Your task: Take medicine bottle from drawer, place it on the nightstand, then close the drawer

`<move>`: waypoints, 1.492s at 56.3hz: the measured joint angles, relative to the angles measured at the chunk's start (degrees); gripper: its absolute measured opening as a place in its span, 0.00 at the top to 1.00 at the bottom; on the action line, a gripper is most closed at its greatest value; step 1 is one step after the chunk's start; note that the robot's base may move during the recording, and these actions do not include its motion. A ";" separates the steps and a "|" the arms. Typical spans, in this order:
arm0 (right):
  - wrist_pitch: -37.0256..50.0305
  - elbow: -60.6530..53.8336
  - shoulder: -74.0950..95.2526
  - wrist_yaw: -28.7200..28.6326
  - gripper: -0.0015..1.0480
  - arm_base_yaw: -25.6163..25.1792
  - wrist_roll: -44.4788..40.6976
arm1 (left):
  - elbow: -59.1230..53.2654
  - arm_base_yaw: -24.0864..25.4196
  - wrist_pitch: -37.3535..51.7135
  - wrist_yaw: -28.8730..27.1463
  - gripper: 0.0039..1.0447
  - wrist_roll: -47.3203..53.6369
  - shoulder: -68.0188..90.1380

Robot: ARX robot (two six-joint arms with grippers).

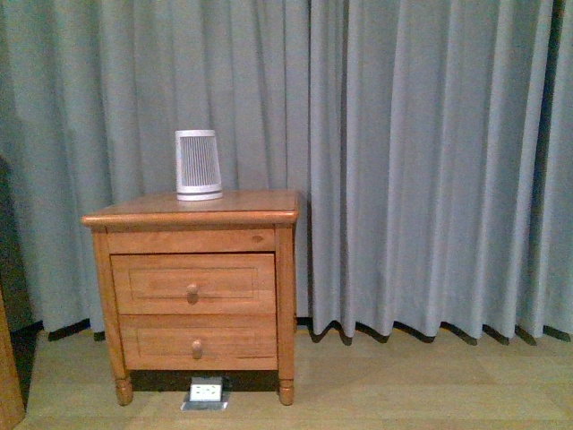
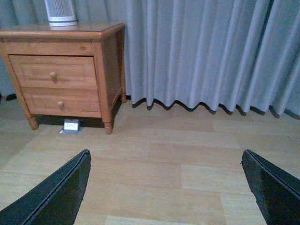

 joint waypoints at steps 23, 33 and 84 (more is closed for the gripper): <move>0.00 0.00 0.00 -0.02 0.07 0.00 -0.02 | 0.00 0.00 0.00 0.00 0.06 0.00 0.00; 0.00 0.00 0.00 -0.02 0.07 0.00 -0.02 | 0.00 0.00 0.00 0.00 0.06 0.00 0.00; 0.00 0.00 0.00 -0.02 0.07 0.00 -0.02 | 0.00 0.00 0.00 0.00 0.06 0.00 0.00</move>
